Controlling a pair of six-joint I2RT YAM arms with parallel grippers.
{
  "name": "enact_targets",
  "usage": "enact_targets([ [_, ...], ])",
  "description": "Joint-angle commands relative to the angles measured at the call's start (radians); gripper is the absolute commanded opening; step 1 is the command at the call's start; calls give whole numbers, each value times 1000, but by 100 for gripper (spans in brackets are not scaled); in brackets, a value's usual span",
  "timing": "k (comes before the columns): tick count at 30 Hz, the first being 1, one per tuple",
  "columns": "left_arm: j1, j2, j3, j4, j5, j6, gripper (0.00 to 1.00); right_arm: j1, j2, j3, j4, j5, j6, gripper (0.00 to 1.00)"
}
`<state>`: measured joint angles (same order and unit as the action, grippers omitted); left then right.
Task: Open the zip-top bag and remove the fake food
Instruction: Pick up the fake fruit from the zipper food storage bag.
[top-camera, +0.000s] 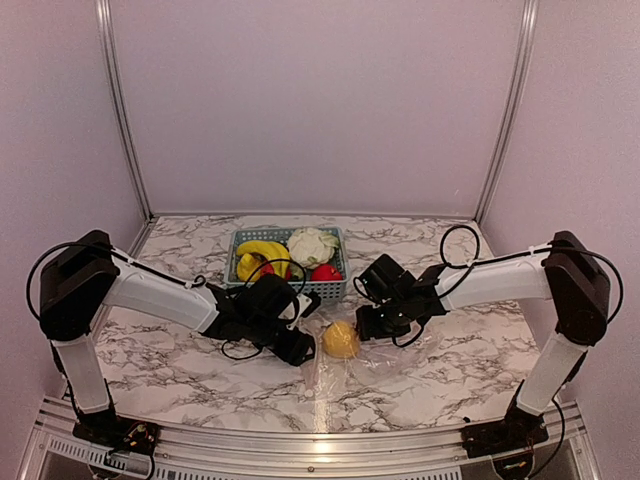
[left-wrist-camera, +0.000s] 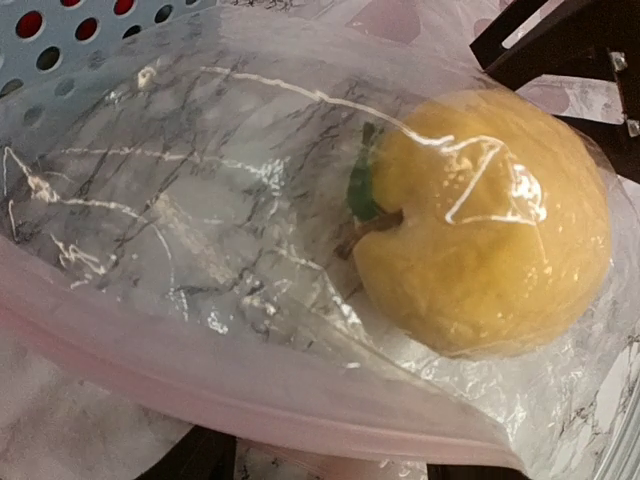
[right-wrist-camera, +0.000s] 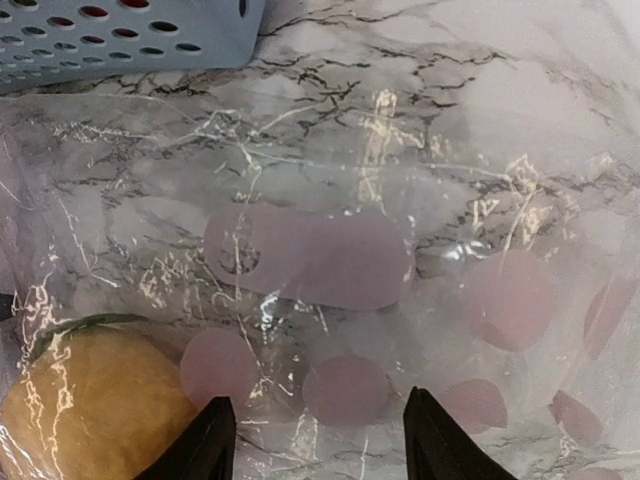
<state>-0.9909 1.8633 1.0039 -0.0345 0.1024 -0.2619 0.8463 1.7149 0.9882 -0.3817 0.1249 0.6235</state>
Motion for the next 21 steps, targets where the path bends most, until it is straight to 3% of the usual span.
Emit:
enact_targets([
  [1,-6,-75,-62,136,62,11,67,8,12,15,6,-7,-9,58],
  [13,-7,-150,-154,285,137,37,73,8,-13,31,-16,1,-13,68],
  [17,-6,-135,-149,268,130,38,72,8,-67,52,-57,21,-13,66],
  [21,-6,-152,-166,263,119,37,71,9,-120,75,-89,34,-16,56],
])
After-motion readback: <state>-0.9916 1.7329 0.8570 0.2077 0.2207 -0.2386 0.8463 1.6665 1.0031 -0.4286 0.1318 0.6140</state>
